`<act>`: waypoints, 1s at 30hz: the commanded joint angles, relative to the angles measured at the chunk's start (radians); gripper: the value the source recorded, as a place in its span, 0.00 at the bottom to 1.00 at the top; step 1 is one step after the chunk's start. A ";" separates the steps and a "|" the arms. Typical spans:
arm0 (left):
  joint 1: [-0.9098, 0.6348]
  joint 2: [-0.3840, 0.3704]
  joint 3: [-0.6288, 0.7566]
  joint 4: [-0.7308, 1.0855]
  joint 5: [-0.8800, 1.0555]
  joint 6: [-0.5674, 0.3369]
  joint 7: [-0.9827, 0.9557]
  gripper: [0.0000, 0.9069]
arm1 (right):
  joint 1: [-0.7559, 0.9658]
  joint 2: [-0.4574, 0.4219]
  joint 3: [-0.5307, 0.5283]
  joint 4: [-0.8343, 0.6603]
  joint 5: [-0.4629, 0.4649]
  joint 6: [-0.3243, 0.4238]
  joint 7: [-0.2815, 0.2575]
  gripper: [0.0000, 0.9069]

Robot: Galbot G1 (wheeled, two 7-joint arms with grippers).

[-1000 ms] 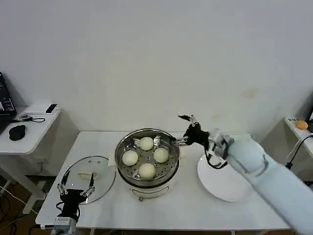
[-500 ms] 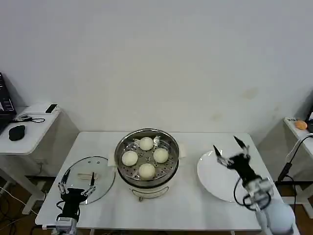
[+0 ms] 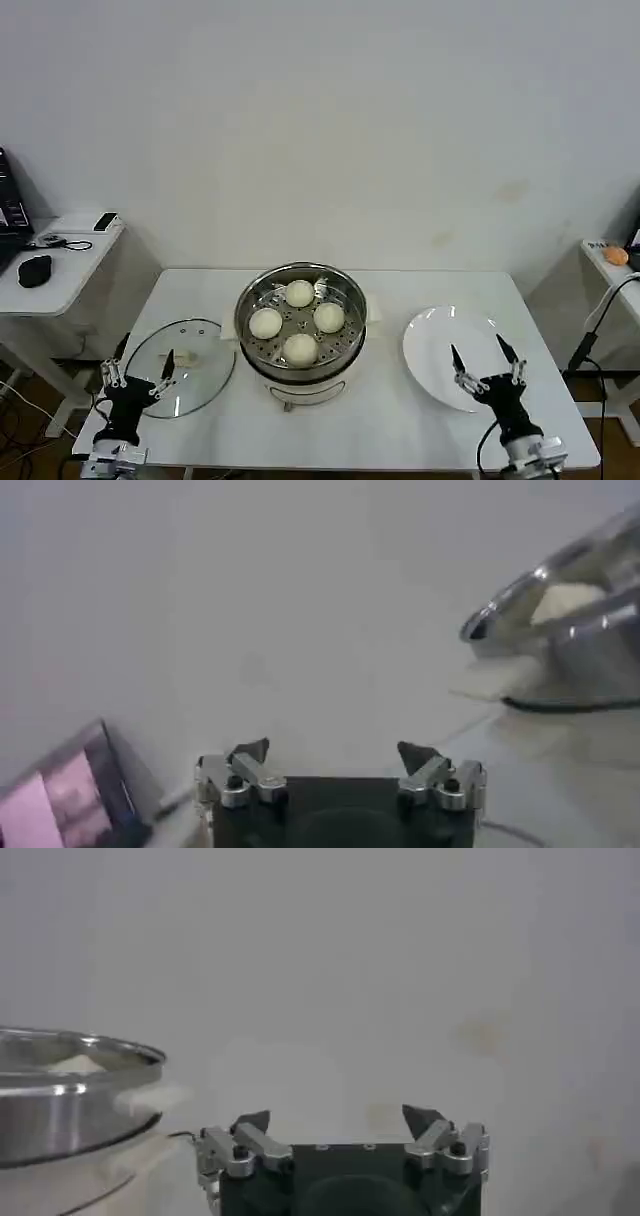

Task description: Take steamed baozi put them in steamer then cover it.

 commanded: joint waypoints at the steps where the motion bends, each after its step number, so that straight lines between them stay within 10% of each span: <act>1: 0.002 0.073 -0.071 0.080 0.481 -0.036 0.046 1.00 | -0.060 0.053 0.022 0.022 0.005 0.038 0.013 1.00; 30: -0.290 0.152 0.164 0.370 0.737 -0.033 0.072 1.00 | -0.102 0.070 0.053 0.040 -0.009 -0.006 0.009 1.00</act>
